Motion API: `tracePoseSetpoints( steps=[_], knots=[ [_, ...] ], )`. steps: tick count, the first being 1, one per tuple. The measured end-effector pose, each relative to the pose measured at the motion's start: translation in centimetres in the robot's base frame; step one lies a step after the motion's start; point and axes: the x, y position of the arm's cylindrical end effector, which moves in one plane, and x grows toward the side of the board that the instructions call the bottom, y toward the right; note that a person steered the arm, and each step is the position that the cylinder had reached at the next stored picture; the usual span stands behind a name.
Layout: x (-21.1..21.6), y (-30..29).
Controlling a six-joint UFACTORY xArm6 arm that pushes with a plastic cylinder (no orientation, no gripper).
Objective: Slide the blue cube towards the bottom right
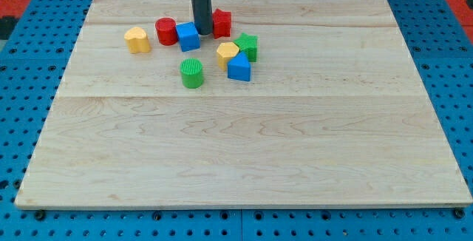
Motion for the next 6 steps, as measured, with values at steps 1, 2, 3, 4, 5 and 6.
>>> tracePoseSetpoints(
  steps=[1,2,3,4,5,6],
  knots=[
    [0.6,-0.7],
    [3.1,-1.2],
    [4.1,-2.5],
    [4.4,-3.1],
    [5.4,-3.4],
    [5.9,-3.6]
  ],
)
